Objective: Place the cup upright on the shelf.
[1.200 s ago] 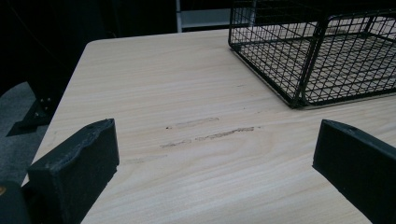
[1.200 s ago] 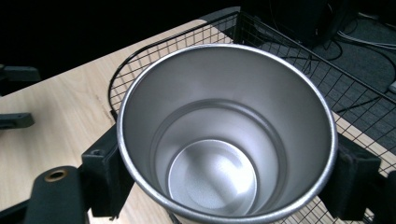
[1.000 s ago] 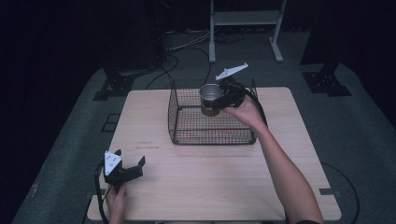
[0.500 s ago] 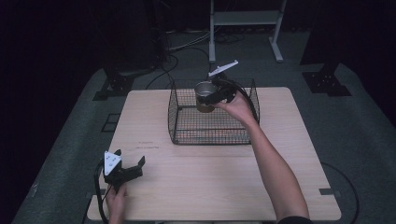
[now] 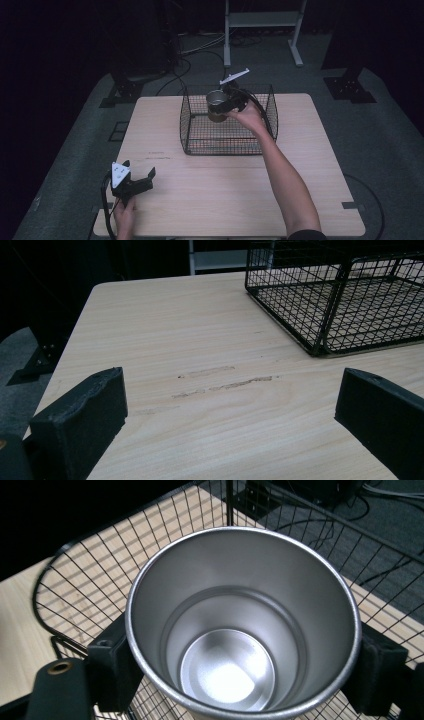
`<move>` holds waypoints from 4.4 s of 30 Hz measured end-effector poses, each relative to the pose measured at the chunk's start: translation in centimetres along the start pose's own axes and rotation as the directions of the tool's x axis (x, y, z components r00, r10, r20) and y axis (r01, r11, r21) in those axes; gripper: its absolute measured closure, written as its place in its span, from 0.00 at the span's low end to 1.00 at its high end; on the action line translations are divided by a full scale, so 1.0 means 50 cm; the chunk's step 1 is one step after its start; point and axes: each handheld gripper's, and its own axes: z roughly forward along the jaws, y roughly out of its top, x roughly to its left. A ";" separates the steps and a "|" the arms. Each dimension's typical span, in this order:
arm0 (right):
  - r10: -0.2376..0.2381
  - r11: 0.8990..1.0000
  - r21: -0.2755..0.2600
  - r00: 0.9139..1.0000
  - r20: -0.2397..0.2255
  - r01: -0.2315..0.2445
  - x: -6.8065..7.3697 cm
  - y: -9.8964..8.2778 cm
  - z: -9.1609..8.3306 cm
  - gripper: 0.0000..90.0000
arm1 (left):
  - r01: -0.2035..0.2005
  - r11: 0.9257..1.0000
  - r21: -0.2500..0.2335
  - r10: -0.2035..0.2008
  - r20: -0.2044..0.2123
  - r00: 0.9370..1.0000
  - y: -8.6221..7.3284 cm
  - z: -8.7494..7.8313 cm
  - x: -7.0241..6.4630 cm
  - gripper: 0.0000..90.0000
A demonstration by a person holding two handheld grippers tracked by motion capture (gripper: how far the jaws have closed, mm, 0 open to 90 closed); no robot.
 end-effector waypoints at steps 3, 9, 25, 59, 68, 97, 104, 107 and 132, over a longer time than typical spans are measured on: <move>0.002 1.000 0.009 1.000 -0.001 -0.002 -0.003 -0.006 0.010 0.20 | 0.000 1.000 -0.001 0.000 0.000 1.000 0.000 0.000 0.000 0.00; 0.004 0.999 0.034 1.000 0.012 -0.005 -0.010 -0.017 0.026 0.20 | -0.005 1.000 0.002 0.005 -0.001 1.000 0.000 0.000 0.000 0.00; 0.036 0.993 0.110 0.999 0.027 -0.039 -0.039 -0.045 0.057 0.20 | 0.001 1.000 0.003 -0.001 -0.006 1.000 0.000 0.001 0.000 0.00; 0.069 0.984 0.161 0.998 0.014 -0.070 -0.050 -0.078 0.094 0.20 | 0.005 1.000 -0.003 -0.005 -0.006 1.000 0.000 0.000 0.002 0.00; 0.052 0.980 0.191 0.998 0.028 -0.056 -0.049 -0.081 0.101 0.19 | 0.011 1.000 -0.007 -0.011 -0.006 1.000 0.000 0.000 0.001 0.00; 0.023 0.976 0.216 0.999 0.033 -0.030 -0.048 -0.091 0.105 0.19 | 0.012 1.000 -0.008 -0.012 -0.008 1.000 0.000 0.000 0.002 0.00; 0.001 0.974 0.228 0.999 0.043 -0.010 -0.046 -0.092 0.105 0.18 | 0.008 1.000 -0.007 -0.008 -0.008 1.000 0.000 0.000 0.002 0.00; -0.002 0.973 0.231 0.999 0.041 -0.007 -0.045 -0.092 0.105 0.18 | 0.007 1.000 -0.006 -0.007 -0.007 1.000 0.000 0.000 0.002 0.00; -0.016 0.970 0.243 1.000 0.027 0.008 -0.037 -0.091 0.096 0.14 | 0.009 1.000 -0.008 -0.009 -0.008 1.000 0.000 0.001 0.001 0.00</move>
